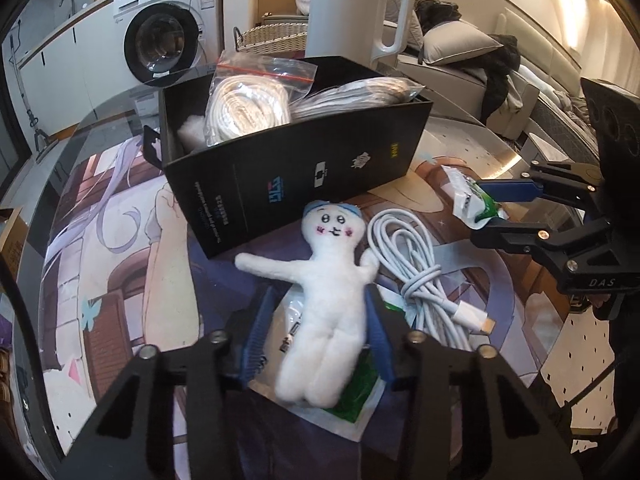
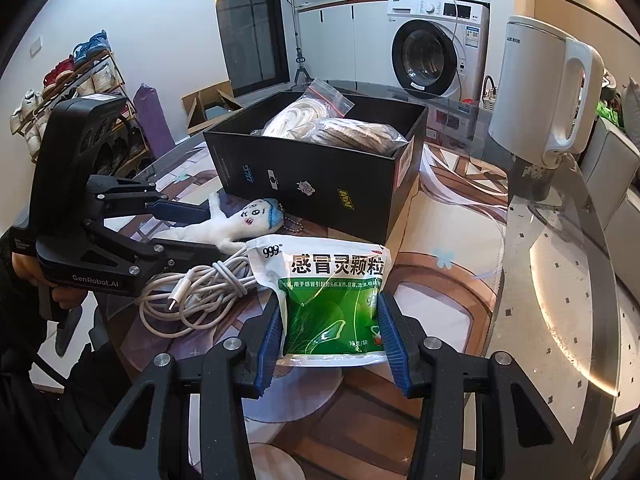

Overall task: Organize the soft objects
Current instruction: 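Grasp the white plush doll with the left tool while the right tool grasps the green-white packet, then carry the doll with the left tool into the box while the right tool carries the packet there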

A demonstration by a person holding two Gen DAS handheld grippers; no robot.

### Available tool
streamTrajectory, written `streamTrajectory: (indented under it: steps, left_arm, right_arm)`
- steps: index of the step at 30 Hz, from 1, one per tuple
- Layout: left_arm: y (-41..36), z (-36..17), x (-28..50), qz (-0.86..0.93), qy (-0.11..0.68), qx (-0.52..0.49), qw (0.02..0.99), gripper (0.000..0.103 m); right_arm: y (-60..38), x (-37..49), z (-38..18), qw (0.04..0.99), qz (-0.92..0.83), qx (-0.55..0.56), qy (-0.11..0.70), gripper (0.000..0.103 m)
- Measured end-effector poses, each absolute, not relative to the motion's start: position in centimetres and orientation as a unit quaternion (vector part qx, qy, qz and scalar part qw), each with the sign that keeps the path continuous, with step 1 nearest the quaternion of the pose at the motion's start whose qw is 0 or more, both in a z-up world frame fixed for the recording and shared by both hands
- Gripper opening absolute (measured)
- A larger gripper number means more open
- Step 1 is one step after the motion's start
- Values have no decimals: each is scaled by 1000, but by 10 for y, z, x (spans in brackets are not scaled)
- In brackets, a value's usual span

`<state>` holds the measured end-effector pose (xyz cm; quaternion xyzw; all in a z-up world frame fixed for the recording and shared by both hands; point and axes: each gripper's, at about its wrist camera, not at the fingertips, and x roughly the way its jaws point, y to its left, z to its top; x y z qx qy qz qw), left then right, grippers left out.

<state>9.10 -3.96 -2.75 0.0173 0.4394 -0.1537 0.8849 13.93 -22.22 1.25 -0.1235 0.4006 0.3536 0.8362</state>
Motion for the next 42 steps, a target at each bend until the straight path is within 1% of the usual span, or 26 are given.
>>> streamTrajectory:
  steps: [1,4,21,35,42]
  left_arm:
    - [-40,-27,89,-155,438,18,886,31]
    - [-37,-26,85,-161,430,17,888,26]
    - [-15,3,64,-148,378,-18,914,26]
    - [-6,43,75,-131,333,-49,933,26]
    - [-7,54,89,-117,321,-55,938,26]
  right_arm:
    - [-222,139,13,837,353,-123,400,46]
    - [-222,138,13,837,353,-123,399,46]
    - [-220,132,26,845,354,-121,383,46]
    - [-219,135,66,864,343,-111,353,46]
    - [-213,142,82,872,341,-105,337,46]
